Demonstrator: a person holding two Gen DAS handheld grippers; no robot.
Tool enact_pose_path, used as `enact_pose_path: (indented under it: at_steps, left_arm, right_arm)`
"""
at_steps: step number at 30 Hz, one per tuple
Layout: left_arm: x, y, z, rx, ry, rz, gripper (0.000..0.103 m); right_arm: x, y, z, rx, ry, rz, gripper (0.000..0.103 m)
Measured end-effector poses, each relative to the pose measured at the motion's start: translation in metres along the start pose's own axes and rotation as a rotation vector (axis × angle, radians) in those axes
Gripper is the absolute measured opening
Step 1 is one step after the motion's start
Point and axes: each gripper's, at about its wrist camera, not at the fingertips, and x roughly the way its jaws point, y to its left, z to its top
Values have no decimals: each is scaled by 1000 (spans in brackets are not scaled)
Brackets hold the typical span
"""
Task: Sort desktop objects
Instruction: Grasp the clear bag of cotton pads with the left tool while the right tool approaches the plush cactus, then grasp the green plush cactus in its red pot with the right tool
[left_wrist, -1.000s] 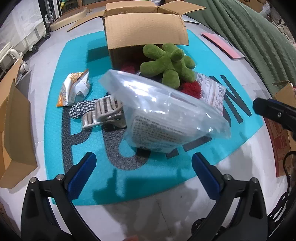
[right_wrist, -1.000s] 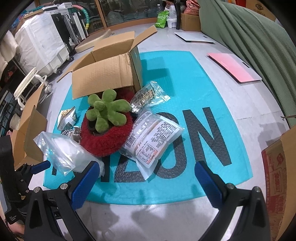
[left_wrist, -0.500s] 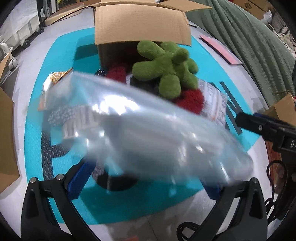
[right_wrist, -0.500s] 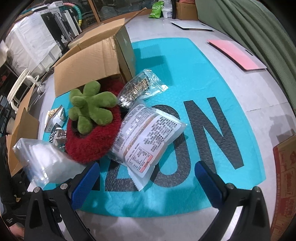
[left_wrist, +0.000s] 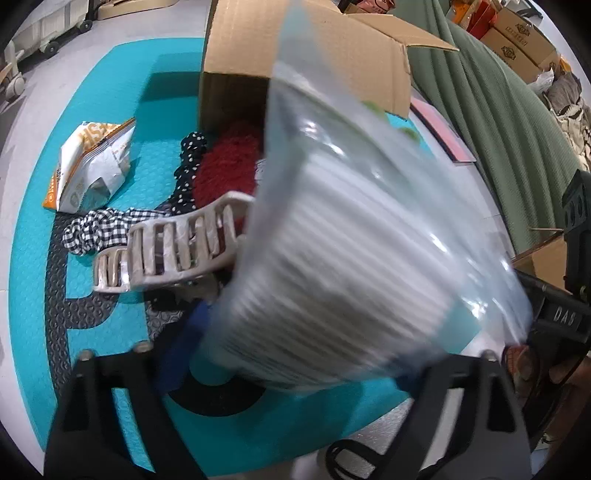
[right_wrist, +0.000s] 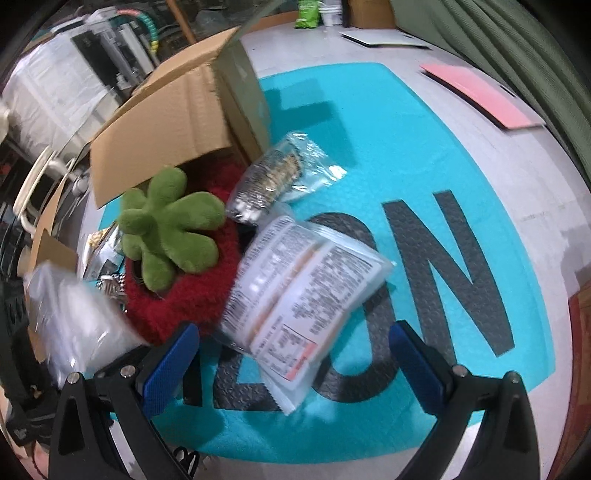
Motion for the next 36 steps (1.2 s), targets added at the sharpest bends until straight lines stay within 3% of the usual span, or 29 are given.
enact_pose_path:
  at_steps: [4, 10, 14, 17, 25, 28, 31, 32, 36]
  left_arm:
    - [7, -6, 3, 35, 24, 0, 70]
    - [12, 1, 4, 5, 30, -28, 60]
    - [12, 2, 5, 16, 21, -12, 55]
    - [13, 1, 4, 29, 22, -8, 54]
    - [17, 11, 6, -5, 28, -43, 54]
    - [19, 15, 8, -10, 26, -42, 54]
    - [19, 18, 9, -14, 15, -32, 54]
    - [17, 19, 10, -20, 5, -37, 54]
    - [15, 20, 12, -19, -6, -48, 54]
  right_arm:
    - [2, 14, 6, -63, -12, 41, 103]
    - [6, 34, 20, -142, -20, 117, 103]
    - [12, 45, 31, -190, -31, 160, 94]
    - [21, 55, 37, -234, -17, 174, 88]
    - [51, 73, 49, -271, -10, 225, 88]
    - [58, 74, 53, -260, 15, 293, 77]
    - [54, 73, 53, -238, 12, 318, 58]
    - [52, 73, 53, -240, 9, 329, 47]
    - [41, 75, 50, -256, -15, 331, 41]
